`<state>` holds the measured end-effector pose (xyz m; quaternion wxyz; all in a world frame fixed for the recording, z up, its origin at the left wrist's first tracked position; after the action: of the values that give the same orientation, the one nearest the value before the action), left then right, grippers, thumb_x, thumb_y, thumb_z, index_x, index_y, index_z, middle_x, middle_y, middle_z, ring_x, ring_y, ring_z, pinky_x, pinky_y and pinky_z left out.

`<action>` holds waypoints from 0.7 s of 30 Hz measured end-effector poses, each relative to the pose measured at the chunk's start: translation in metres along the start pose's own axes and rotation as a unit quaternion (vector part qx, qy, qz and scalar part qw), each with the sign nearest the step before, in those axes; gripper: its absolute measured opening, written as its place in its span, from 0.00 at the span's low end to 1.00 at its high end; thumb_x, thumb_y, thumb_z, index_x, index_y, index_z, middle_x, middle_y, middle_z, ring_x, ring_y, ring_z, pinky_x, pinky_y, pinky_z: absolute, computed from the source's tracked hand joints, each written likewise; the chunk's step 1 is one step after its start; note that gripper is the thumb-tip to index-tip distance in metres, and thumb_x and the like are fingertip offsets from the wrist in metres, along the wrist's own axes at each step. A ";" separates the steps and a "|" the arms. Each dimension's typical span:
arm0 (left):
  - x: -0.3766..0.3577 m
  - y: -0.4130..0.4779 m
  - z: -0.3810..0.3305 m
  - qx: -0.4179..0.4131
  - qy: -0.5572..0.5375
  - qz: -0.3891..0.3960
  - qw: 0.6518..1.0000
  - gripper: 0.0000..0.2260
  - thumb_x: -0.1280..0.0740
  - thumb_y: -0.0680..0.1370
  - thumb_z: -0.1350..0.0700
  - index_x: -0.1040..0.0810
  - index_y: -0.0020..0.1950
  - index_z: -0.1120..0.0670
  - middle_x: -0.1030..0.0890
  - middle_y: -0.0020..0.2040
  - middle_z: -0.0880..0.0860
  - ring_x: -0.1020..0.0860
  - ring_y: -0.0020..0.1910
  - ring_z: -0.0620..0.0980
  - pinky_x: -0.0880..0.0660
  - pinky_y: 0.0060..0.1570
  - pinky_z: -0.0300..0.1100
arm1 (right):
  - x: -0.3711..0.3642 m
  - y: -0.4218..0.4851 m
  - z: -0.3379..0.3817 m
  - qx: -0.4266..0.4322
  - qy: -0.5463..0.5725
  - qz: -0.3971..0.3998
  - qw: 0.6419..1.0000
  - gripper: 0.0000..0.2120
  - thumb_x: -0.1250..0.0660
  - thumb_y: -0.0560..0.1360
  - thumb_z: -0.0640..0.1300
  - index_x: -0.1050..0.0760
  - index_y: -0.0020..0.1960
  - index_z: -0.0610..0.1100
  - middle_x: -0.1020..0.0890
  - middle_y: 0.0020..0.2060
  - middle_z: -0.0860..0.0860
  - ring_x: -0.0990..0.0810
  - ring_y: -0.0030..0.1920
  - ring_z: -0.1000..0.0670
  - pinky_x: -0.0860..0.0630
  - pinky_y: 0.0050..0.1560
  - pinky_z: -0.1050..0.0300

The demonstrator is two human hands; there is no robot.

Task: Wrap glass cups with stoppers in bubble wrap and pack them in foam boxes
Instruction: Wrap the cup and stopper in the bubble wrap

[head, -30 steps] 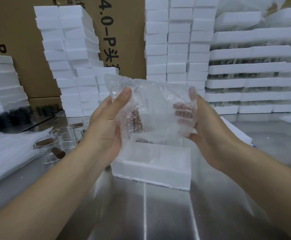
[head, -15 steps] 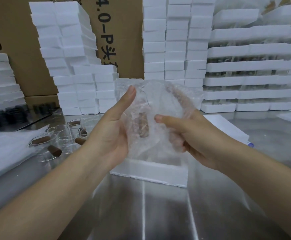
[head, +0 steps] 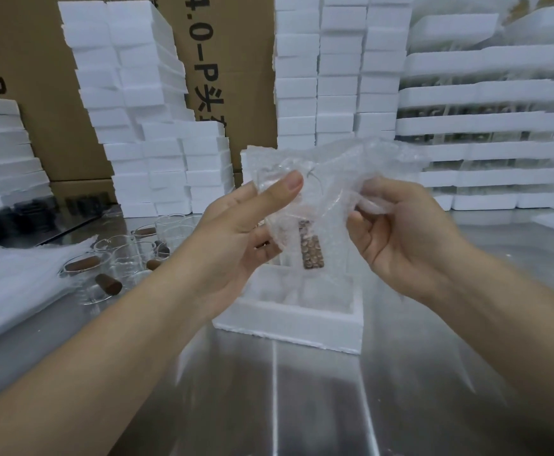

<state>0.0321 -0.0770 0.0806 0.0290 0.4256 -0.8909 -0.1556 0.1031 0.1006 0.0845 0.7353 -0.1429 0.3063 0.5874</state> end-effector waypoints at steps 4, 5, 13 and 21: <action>0.004 0.000 -0.001 0.007 -0.010 -0.024 1.000 0.30 0.21 0.73 0.41 0.18 0.72 0.52 0.13 0.64 0.53 0.16 0.66 0.58 0.28 0.76 0.63 | -0.002 0.000 -0.008 0.002 0.018 0.023 1.000 0.03 0.32 0.79 0.33 0.21 0.50 0.38 0.13 0.47 0.44 0.13 0.42 0.51 0.16 0.44 0.61; 0.006 -0.001 -0.001 0.010 -0.011 -0.031 0.999 0.30 0.21 0.72 0.41 0.18 0.72 0.52 0.13 0.64 0.53 0.16 0.66 0.59 0.29 0.77 0.64 | -0.003 0.001 -0.010 0.004 -0.006 0.038 0.999 0.06 0.32 0.79 0.34 0.20 0.55 0.39 0.12 0.50 0.45 0.13 0.45 0.52 0.16 0.48 0.61; 0.014 -0.001 -0.002 0.006 0.048 -0.104 0.993 0.40 0.15 0.67 0.41 0.23 0.77 0.49 0.13 0.64 0.48 0.16 0.66 0.52 0.25 0.71 0.54 | -0.010 -0.003 -0.018 0.014 -0.280 0.126 0.952 0.19 0.40 0.83 0.44 0.19 0.70 0.47 0.16 0.65 0.52 0.21 0.60 0.52 0.31 0.63 0.51; 0.013 -0.002 -0.005 -0.010 0.078 -0.076 0.994 0.31 0.19 0.70 0.41 0.19 0.71 0.49 0.12 0.60 0.50 0.14 0.62 0.52 0.25 0.72 0.61 | -0.008 0.000 -0.013 0.000 -0.336 0.110 0.935 0.24 0.44 0.86 0.59 0.17 0.67 0.46 0.14 0.58 0.48 0.20 0.49 0.52 0.32 0.51 0.53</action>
<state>0.0264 -0.0895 0.0838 0.0910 0.5027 -0.8494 -0.1322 0.0989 0.0869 0.0797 0.7260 0.0972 0.0549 0.6786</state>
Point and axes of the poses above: each hand's wrist, its own y-axis towards the middle knuckle, its own x-axis out of the back of the hand, z = x × y, the point moved 4 cm from there along y, towards the middle knuckle
